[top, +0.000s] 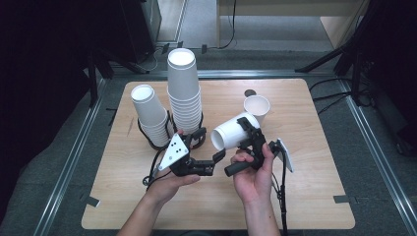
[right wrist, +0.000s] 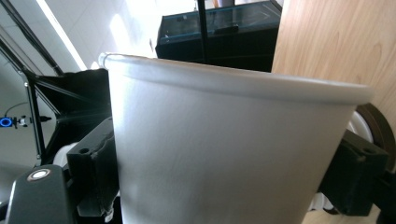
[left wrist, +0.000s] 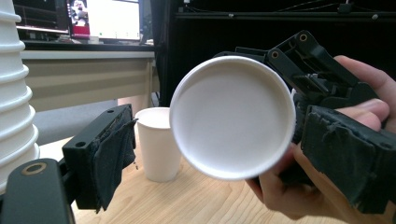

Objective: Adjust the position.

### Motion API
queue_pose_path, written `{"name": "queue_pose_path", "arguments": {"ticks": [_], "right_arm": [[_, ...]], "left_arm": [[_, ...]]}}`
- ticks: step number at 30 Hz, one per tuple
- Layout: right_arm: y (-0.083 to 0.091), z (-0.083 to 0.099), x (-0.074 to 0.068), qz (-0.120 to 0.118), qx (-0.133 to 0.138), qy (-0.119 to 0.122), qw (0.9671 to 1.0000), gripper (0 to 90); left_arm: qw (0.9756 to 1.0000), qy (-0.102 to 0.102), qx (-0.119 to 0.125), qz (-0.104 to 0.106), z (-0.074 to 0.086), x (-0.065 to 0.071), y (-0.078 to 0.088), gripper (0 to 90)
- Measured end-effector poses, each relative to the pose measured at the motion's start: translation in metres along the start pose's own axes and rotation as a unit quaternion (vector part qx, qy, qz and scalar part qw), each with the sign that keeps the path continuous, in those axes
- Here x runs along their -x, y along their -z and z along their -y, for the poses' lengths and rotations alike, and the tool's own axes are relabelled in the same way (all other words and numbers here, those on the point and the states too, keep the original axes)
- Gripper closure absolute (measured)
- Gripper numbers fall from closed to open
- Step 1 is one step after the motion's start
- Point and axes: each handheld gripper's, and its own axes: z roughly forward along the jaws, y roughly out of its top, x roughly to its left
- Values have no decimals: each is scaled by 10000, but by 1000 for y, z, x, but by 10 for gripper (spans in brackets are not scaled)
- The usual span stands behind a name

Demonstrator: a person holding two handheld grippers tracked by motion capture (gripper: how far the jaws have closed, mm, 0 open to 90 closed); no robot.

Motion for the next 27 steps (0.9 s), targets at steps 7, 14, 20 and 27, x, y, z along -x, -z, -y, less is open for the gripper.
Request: {"name": "queue_pose_path", "arguments": {"ticks": [7, 14, 20, 27], "right_arm": [[3, -10, -5, -24, 126, 148, 9998, 141], [5, -13, -8, -33, 208, 465, 9987, 141], [4, -18, -11, 25, 323, 727, 9968, 142], [6, -23, -16, 83, 443, 1101, 9929, 142]], "left_arm": [[10000, 15, -17, -8, 0, -2, 1, 101], [10000, 31, -29, -2, 1, -3, 1, 100], [10000, 41, -37, -11, 1, -3, 2, 100], [10000, 29, -50, -19, 1, -4, 3, 100]]}}
